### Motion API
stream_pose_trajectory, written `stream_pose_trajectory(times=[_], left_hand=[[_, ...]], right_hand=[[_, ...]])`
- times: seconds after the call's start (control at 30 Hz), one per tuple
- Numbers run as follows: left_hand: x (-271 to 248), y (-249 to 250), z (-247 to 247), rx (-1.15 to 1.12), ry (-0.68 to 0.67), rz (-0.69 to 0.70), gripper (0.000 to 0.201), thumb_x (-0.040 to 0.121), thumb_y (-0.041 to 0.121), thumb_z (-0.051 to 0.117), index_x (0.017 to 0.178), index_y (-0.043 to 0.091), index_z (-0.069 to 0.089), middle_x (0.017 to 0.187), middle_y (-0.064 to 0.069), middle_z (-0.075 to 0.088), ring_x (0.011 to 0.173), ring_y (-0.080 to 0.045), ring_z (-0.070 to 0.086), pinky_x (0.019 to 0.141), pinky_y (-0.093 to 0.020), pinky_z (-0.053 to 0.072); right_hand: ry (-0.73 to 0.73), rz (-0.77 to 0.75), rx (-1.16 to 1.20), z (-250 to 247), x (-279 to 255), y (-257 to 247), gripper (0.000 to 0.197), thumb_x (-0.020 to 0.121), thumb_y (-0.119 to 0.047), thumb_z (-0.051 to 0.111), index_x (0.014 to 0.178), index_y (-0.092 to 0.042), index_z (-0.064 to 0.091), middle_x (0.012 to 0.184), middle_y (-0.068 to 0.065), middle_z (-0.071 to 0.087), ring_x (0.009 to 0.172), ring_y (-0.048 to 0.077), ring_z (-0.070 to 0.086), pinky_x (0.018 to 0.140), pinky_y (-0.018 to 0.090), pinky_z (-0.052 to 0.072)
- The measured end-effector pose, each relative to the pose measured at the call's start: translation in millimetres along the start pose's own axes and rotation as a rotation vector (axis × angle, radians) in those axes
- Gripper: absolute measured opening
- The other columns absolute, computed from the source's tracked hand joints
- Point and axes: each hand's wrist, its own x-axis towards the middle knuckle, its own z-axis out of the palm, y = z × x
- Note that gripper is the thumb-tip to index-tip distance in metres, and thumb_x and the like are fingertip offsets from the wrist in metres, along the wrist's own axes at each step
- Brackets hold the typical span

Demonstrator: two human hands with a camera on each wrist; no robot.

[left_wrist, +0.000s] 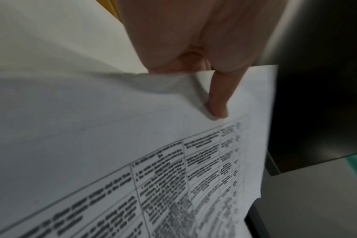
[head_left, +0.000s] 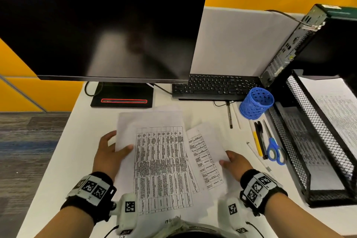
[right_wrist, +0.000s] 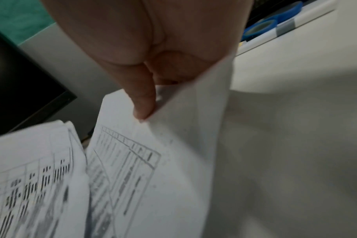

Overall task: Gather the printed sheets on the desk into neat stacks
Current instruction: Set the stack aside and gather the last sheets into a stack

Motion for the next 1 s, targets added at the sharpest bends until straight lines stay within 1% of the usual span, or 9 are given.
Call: stream_pose_trajectory(times=[0.07,0.13,0.27,0.37,0.5,0.67,0.8,0.9,1.0], left_hand=[[-10.6,10.3,-5.8,-0.043,-0.159,0.024,0.056,0.060,0.030,0.083,0.110,0.014,0.061,0.096,-0.010,0.074,0.084,-0.033,0.070,0.080,-0.042,0.055],[-17.4,19.3,-14.7,-0.077,-0.270,0.016,0.055,0.050,0.033,0.083,0.098,0.008,0.070,0.094,-0.015,0.076,0.081,-0.033,0.073,0.073,-0.040,0.059],[-23.6,41.6,-29.8,-0.007,-0.331,0.099,0.019,0.075,0.017,0.076,0.091,0.009,0.070,0.086,-0.007,0.077,0.077,-0.023,0.074,0.064,-0.030,0.058],[-26.4,53.9,-29.8,0.097,-0.379,0.201,0.049,0.061,0.051,0.076,0.099,0.022,0.068,0.094,-0.002,0.077,0.087,-0.020,0.073,0.081,-0.038,0.055],[-33.8,63.0,-8.9,0.267,-0.345,0.377,0.020,0.078,0.042,0.063,0.095,0.046,0.054,0.110,0.014,0.062,0.099,-0.005,0.060,0.087,-0.030,0.048],[-41.0,59.4,11.2,0.322,-0.344,0.410,0.015,0.084,0.022,0.067,0.097,0.027,0.063,0.094,0.015,0.070,0.084,-0.004,0.065,0.069,-0.015,0.050],[-41.0,60.8,6.4,0.228,-0.237,0.421,0.019,0.079,0.026,0.070,0.093,0.035,0.060,0.092,0.007,0.071,0.088,-0.019,0.067,0.084,-0.041,0.053],[-40.5,69.3,0.2,0.139,-0.158,0.429,0.017,0.077,0.028,0.071,0.086,0.038,0.061,0.090,0.015,0.071,0.082,-0.013,0.068,0.080,-0.038,0.055],[-41.0,78.5,-1.4,0.004,-0.132,0.457,0.029,0.083,0.013,0.068,0.090,0.039,0.059,0.081,0.027,0.071,0.077,0.003,0.068,0.065,-0.016,0.055]], right_hand=[[0.010,0.002,-0.027,-7.6,1.4,-4.7,0.033,0.093,-0.020,0.052,0.124,-0.009,0.056,0.127,0.010,0.061,0.114,0.026,0.054,0.096,0.028,0.037],[0.018,-0.012,-0.022,-18.2,0.9,-12.7,0.034,0.093,-0.020,0.052,0.124,-0.007,0.056,0.126,0.010,0.061,0.107,0.022,0.055,0.089,0.023,0.036],[0.041,-0.117,-0.005,-43.7,-4.7,-34.0,0.021,0.093,-0.018,0.052,0.110,-0.011,0.063,0.111,0.011,0.067,0.091,0.018,0.055,0.081,0.024,0.037],[0.020,-0.233,0.018,-55.2,-13.9,-54.9,0.017,0.090,-0.009,0.053,0.100,-0.015,0.066,0.100,0.007,0.070,0.094,0.021,0.061,0.088,0.031,0.044],[-0.077,-0.418,0.041,-57.8,-30.4,-81.2,0.039,0.082,0.011,0.048,0.076,-0.023,0.066,0.071,-0.013,0.069,0.072,0.003,0.061,0.077,0.020,0.049],[-0.166,-0.545,0.094,-49.8,-50.4,-96.9,0.030,0.089,-0.008,0.057,0.071,-0.031,0.065,0.063,-0.018,0.067,0.060,-0.006,0.058,0.065,0.011,0.047],[-0.079,-0.495,0.359,-54.7,-52.8,-88.6,0.018,0.086,-0.034,0.060,0.074,-0.027,0.071,0.069,-0.012,0.072,0.066,0.000,0.062,0.071,0.021,0.047],[-0.053,-0.456,0.648,-58.5,-48.8,-74.6,0.056,0.062,-0.073,0.063,0.086,-0.023,0.073,0.076,-0.005,0.072,0.073,0.011,0.064,0.079,0.035,0.048],[-0.155,-0.512,0.779,-53.7,-51.4,-74.0,0.075,0.049,-0.074,0.071,0.104,-0.023,0.065,0.092,0.000,0.073,0.089,0.018,0.066,0.089,0.043,0.047]])
